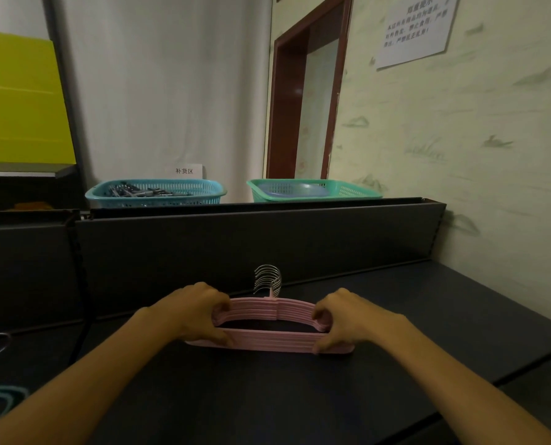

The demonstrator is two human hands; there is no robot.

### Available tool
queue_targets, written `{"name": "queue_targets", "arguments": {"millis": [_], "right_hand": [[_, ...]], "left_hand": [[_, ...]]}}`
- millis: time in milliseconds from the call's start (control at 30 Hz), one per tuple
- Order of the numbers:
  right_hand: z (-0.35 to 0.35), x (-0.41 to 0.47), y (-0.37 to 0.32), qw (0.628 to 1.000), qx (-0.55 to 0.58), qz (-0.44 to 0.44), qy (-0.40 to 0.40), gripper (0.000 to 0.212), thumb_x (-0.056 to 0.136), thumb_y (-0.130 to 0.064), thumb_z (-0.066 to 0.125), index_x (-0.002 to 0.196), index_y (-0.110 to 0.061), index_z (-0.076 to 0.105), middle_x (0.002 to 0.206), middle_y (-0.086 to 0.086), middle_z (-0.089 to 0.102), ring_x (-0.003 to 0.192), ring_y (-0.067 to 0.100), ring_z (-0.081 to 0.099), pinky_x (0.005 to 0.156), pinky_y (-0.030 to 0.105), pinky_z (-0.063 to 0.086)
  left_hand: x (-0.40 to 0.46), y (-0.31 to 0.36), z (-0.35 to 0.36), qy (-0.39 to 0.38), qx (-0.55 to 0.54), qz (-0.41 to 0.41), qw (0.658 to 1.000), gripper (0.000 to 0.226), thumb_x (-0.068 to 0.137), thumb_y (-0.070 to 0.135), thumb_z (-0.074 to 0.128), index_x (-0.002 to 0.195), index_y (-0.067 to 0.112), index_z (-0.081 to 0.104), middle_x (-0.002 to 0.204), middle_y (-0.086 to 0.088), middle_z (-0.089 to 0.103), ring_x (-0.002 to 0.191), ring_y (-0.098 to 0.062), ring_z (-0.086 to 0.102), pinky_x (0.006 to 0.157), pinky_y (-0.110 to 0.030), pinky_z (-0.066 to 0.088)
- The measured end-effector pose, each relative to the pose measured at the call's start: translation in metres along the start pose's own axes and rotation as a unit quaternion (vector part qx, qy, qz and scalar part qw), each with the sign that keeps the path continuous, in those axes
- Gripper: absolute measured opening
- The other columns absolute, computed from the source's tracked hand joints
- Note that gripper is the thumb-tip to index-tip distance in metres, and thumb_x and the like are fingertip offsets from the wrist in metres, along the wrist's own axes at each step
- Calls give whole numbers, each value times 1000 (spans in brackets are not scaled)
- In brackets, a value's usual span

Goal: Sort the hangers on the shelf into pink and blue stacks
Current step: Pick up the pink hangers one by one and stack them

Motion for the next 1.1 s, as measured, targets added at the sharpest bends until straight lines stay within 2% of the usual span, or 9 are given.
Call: {"name": "queue_targets", "arguments": {"millis": [367,500,633,800,867,1000,1100], "right_hand": [[0,-4,-2,1000,-16,-2,14,74,71,-49,78,134,-20,52,127,-1,59,110,15,58,91,31,50],[2,0,-1,999,28,8,-12,79,70,-49,80,137,-21,48,134,-1,53,116,16,53,95,34,50],[1,3,1,998,60,16,-24,79,68,-46,82,136,-20,50,135,-1,51,119,17,51,96,32,49],[1,7,3,997,62,23,-25,79,66,-45,84,134,-22,52,134,-1,51,119,17,51,95,31,49],[2,7,2,998,59,24,-21,77,66,-45,83,133,-21,52,132,-1,52,117,17,52,94,31,49],[2,7,1,999,42,16,-6,72,68,-46,82,130,-20,55,127,-1,56,111,15,54,91,30,51],[4,5,1,999,45,13,-1,73,68,-47,82,130,-20,55,126,-1,56,110,15,55,91,32,52]], "left_hand": [[2,-4,3,-20,-43,-13,999,72,72,53,73,133,28,44,133,5,44,116,-11,46,97,-29,44],[3,-9,6,-33,-58,-24,997,68,73,49,74,131,30,46,132,5,43,116,-11,46,97,-31,45],[6,-8,5,-43,-57,-28,997,67,72,44,76,130,29,46,133,5,43,119,-12,45,98,-31,44],[7,-7,3,-52,-56,-29,997,67,72,40,78,129,28,46,132,5,43,120,-14,44,99,-32,44],[9,-8,5,-48,-62,-31,996,65,71,40,78,127,29,47,131,5,44,118,-12,45,98,-32,45],[9,-7,6,-36,-38,-28,998,61,74,40,76,126,30,46,126,6,42,108,-9,39,90,-25,41],[9,-11,11,-27,-44,-33,998,61,73,42,76,124,33,46,124,6,42,109,-10,42,91,-27,43]]}}
Point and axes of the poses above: each hand's wrist, its own x-axis towards the middle knuckle, its own z-axis out of the palm, y = z × x, the point moved 8 cm from there along x, towards the middle knuckle
